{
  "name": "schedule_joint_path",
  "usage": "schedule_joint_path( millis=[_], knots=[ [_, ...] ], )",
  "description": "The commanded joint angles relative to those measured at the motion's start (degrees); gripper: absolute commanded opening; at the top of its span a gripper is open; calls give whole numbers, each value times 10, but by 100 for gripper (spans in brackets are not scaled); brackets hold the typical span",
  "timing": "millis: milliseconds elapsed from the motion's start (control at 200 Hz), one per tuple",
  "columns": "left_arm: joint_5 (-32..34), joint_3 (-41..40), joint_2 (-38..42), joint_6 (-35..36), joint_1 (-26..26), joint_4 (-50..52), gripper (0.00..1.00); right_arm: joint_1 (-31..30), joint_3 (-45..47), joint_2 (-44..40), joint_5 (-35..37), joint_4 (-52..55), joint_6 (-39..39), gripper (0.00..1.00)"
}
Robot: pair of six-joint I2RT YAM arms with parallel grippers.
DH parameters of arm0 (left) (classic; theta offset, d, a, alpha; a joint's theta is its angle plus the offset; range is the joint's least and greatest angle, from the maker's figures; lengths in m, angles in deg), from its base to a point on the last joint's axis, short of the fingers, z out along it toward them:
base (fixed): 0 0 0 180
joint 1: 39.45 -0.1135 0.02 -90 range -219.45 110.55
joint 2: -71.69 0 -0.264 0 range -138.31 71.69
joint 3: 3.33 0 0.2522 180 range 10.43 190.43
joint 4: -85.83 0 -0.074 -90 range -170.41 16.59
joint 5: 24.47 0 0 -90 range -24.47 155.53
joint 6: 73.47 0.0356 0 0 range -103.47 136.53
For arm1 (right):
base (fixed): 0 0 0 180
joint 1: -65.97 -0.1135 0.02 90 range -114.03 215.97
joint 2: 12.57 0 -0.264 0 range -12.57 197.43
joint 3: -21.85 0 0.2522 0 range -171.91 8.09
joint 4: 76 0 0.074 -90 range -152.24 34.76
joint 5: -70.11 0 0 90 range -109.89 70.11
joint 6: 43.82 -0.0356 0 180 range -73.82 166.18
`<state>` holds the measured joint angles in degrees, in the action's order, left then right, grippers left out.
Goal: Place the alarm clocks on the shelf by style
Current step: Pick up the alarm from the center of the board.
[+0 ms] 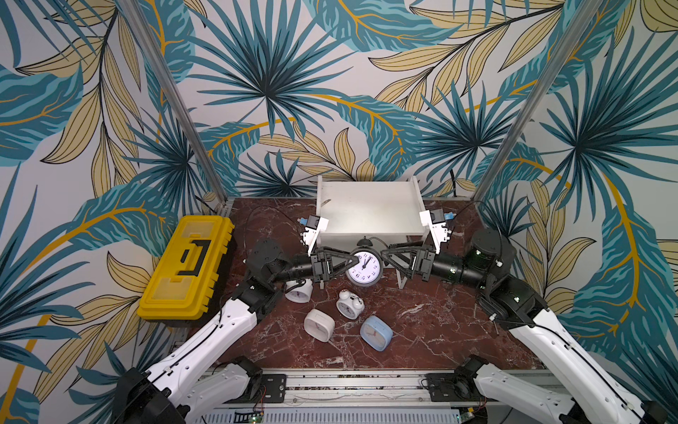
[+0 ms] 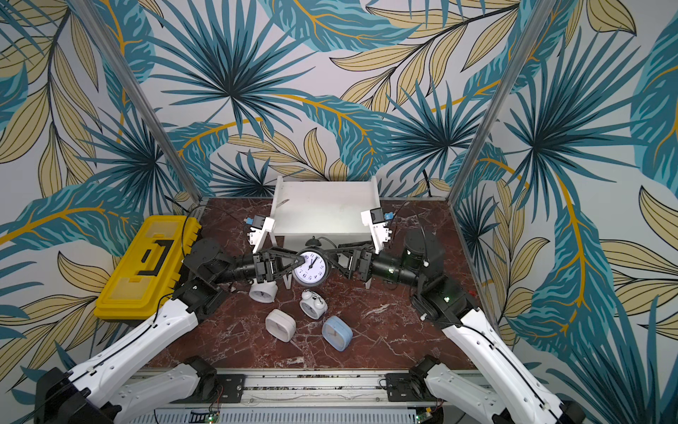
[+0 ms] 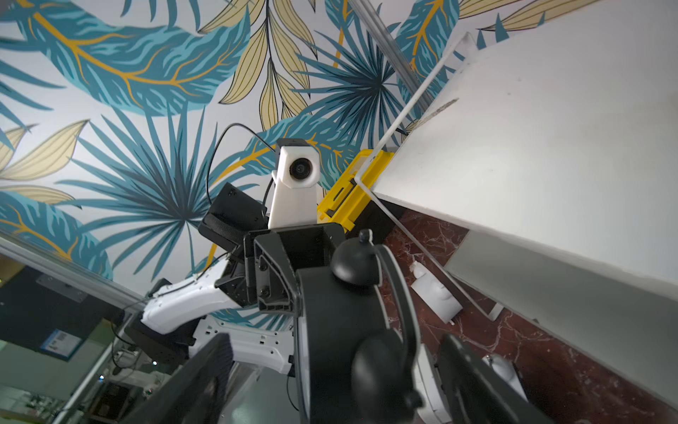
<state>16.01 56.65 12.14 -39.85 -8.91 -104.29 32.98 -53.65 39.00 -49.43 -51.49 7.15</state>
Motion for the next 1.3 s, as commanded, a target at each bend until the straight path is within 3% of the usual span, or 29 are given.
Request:
schedule_joint_path(
  millis=[0,260,381,651,706,801,1047,1157,1247,1297],
  knots=[
    [48,-16,2,-38,-1,-96,32,-14,39,-16,48,-90,-59,93],
    [51,-19,-11,-74,-1,-155,33,-60,52,-3,98,-98,-58,90],
    [60,-30,-8,-87,-1,-173,35,-72,57,14,99,-131,-69,83],
    [61,-35,-12,-102,-1,-196,35,-87,44,37,99,-148,-72,50],
    [62,-35,-11,-101,-1,-195,35,-87,42,38,99,-150,-72,41],
    [61,-35,-12,-101,-2,-195,35,-87,32,42,98,-139,-70,13],
    [57,-34,-11,-97,-1,-191,36,-87,20,48,87,-129,-62,5],
    [57,-34,-10,-93,-2,-190,45,-87,6,52,90,-107,-50,0],
    [47,-29,-9,-84,-3,-180,79,-87,-11,55,76,-80,-30,0],
    [34,-17,-6,-69,-6,-155,88,-86,-29,59,62,-51,-10,0]
  ],
)
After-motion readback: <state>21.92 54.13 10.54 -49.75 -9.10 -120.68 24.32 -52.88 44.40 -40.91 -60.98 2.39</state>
